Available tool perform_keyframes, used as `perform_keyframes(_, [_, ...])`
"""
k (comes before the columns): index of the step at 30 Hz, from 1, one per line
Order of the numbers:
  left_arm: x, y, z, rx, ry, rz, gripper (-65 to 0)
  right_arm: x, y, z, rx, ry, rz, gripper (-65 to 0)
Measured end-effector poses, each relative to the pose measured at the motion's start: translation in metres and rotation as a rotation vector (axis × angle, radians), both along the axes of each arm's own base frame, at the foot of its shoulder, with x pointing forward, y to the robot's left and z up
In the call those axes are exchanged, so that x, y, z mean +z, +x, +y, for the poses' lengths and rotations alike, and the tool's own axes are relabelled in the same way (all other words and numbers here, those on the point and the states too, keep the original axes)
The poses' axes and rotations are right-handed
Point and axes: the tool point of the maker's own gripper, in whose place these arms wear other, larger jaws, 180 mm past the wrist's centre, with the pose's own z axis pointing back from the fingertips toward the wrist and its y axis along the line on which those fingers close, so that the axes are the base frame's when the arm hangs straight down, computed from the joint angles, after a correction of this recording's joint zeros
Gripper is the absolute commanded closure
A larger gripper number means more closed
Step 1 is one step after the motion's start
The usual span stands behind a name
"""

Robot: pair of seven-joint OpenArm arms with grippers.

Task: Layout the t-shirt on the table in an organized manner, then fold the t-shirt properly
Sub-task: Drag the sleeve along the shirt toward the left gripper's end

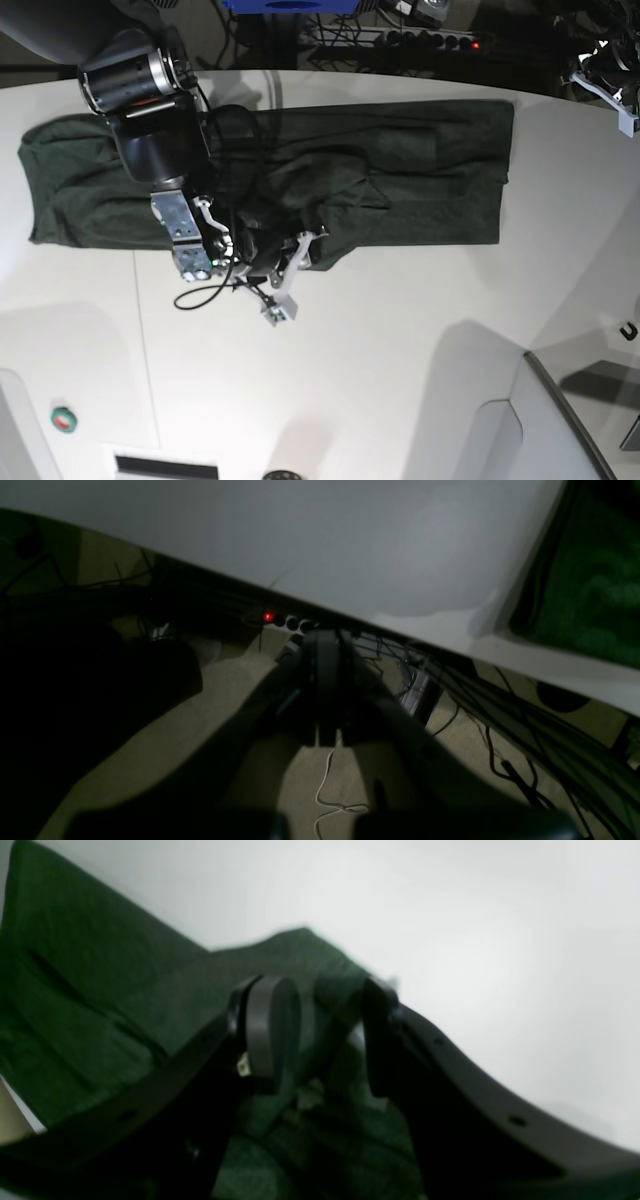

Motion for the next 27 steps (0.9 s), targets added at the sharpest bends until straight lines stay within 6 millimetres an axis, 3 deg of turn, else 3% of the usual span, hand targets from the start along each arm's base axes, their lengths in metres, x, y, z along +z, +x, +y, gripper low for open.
perform_keyframes(7, [0.0,0.0,0.0,0.0,0.0,-0.001,0.0,0.0,0.0,0.001,-0.002,0.003,-0.003,-21.6])
perform_keyframes(11, [0.0,0.0,0.0,0.001,0.0,0.001,0.0,-0.001,-0.001,0.0,0.001,0.0,0.003,-1.7])
perform_keyframes(12, [0.0,0.0,0.0,0.001,-0.001,0.001,0.0,0.0,-0.001,0.0,0.001,0.0,0.002,0.0])
perform_keyframes(17, [0.0,-0.004,0.002,-0.004,0.006,0.01,0.0,0.0,-0.006,-0.001,0.025,-0.028,0.031,-0.9])
perform_keyframes(21, [0.016,-0.014,0.028,-0.018,0.089,-0.018,0.0,0.02,-0.009,0.001,0.044,-0.034,-0.019,-0.9])
perform_keyframes(23, [0.018,-0.019,0.031,-0.024,0.102,-0.023,0.0,0.033,-0.012,0.008,0.093,-0.06,-0.066,-0.9])
perform_keyframes(27, [0.015,-0.016,0.024,-0.027,0.081,-0.038,0.0,0.061,-0.034,0.042,0.23,-0.071,-0.138,-0.9])
